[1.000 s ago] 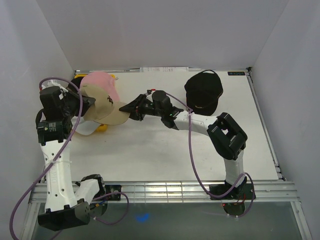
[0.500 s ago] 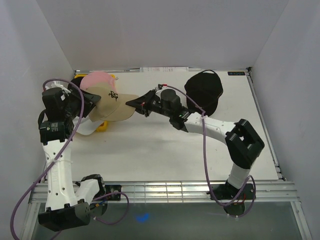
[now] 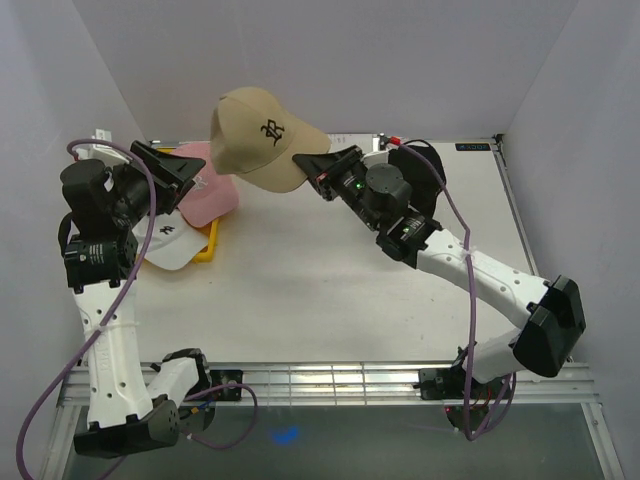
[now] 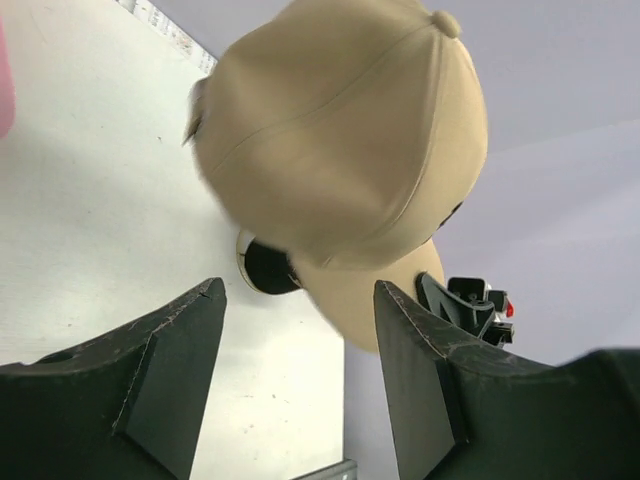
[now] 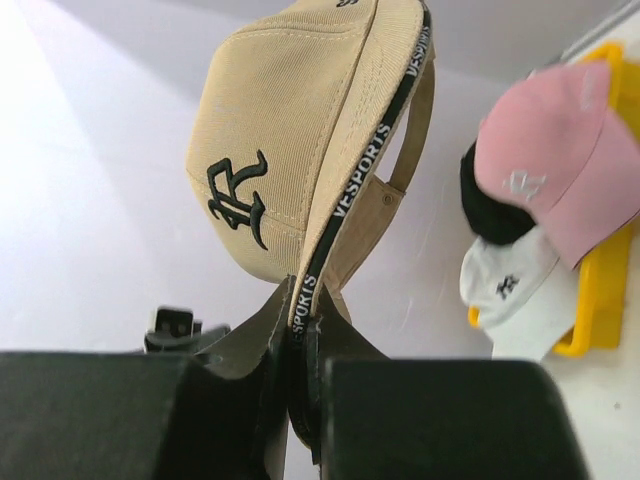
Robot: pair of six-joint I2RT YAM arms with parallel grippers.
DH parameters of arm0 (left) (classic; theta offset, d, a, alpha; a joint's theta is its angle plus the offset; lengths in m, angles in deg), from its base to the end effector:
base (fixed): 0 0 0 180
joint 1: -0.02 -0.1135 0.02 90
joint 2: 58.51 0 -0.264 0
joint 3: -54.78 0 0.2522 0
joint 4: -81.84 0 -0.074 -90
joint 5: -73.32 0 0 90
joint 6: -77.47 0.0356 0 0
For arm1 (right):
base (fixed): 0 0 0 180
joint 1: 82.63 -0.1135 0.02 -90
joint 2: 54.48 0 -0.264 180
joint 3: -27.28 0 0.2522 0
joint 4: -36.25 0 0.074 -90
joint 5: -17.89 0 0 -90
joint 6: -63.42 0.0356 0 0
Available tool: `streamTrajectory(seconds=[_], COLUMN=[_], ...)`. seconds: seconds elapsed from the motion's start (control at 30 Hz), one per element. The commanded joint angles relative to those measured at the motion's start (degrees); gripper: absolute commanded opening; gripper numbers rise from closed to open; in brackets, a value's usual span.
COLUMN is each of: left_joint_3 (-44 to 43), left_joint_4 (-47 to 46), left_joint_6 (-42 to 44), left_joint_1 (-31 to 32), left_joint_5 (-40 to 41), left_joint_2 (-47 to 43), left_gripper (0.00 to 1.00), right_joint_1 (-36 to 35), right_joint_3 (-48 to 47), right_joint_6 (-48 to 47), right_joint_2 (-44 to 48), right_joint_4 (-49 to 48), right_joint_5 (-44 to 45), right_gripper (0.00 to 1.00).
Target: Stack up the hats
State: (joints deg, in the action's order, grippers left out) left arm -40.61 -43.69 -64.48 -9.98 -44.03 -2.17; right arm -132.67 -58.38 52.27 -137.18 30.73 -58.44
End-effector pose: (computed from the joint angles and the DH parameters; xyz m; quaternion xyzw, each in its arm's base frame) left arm 0.1716 0.0136 0.4640 -0.2750 0.7365 -0.3863 0.4823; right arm 0.2285 0.2596 0.4044 0.2486 0.6054 0.6450 0.3945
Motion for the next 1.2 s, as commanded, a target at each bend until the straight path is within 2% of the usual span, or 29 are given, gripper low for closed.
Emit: streamTrajectory(seconds=[0.0,0.27,0.4,0.6,0.77,1.17], left_joint_3=[0.41,5.16,6.82,9.11,9.91,11.4], left_joint_4=[-0.37,0.69,2.53,3.32,3.32,3.15], left_joint_6=[-3.25,-4.84,-3.78,-3.08,-2.64,-1.93], left_joint_1=[0.42,4.89,7.88,11.84,13.16,15.1], left_joint_5=[-3.49,-4.9,-3.85,-3.5,-3.5,-2.88], left_joint_2=[-3.06,-8.08,-10.01,-11.42,-11.86,-12.39], left_gripper=[0.71,0.71,0.71,0.71,0.7,0.7], right_joint_1=[2.49,6.79,8.29,10.31,11.46,11.46], right_joint_3=[-3.33,-1.14,6.84,15.02,20.29,28.04], right_joint_6=[-5.98,-10.03,-11.53,-11.0,-11.08,-9.85], right_joint_2=[4.38,11.14,15.54,20.9,23.81,23.02], right_joint_4=[2.04,4.17,-2.76,-3.47,-5.93,-13.84], right_joint_5=[13.12,30.79,38.51,45.29,47.85,50.75], right_gripper=[0.08,0.08,0.08,0.08,0.08,0.08])
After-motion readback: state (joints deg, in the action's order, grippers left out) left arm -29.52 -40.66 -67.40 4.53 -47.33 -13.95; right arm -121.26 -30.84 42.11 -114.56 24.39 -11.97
